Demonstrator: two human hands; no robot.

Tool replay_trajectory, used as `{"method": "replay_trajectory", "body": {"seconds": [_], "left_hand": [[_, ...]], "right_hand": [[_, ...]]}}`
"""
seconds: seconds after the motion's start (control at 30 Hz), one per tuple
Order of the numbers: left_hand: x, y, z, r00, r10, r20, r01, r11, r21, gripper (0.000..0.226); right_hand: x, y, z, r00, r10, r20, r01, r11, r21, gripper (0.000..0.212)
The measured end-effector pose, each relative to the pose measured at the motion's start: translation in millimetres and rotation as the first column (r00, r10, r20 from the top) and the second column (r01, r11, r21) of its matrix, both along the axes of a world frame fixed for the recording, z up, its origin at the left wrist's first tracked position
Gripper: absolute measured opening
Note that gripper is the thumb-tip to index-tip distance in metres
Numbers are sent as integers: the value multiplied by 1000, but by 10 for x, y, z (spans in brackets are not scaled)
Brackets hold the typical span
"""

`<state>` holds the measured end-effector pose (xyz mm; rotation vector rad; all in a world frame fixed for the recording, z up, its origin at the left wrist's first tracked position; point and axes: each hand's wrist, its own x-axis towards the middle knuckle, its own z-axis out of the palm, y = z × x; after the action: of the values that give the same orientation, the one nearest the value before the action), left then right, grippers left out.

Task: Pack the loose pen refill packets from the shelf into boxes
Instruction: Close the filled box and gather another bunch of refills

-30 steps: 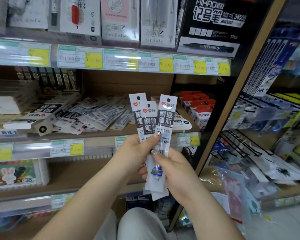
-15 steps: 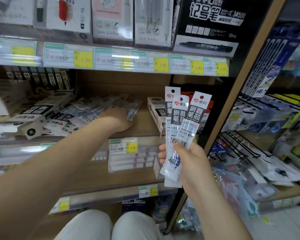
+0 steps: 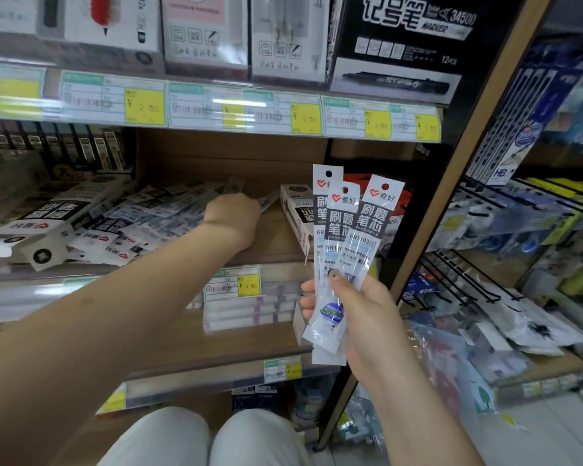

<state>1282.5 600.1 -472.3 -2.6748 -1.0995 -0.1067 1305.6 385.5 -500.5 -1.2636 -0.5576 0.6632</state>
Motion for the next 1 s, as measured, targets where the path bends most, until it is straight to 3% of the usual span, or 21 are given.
{"method": "replay_trajectory", "body": {"seconds": [0.17,0.33,0.5,0.67,0.8,1.0], "left_hand": [[16,29,-11,1000,7,14,-7,1000,27,28],[-104,78,53,983,22,180,-18,1000,-24,40],[-405,-45,302,935,-45,352,66,997,-49,21],[-871,-293,697,830,-149,537,201,979,-39,18],[-1219,-421,1037,851,-145,505,248,958,-144,6],[-1579,-484,1226,910,-151,387,299,884,-358,13]], "right_hand": [[0,-41,19,1000,-8,-16,8,1000,-3,24],[-9,-121,40,1000,-17,-5,17,1000,5,25],[-21,-176,32,999,-27,34,26,999,23,22],[-19,-221,106,978,-36,206,27,999,44,27],[-41,-213,199,930,-53,364,36,998,52,24],[-194,-260,330,790,-45,611,13,998,56,21]]}}
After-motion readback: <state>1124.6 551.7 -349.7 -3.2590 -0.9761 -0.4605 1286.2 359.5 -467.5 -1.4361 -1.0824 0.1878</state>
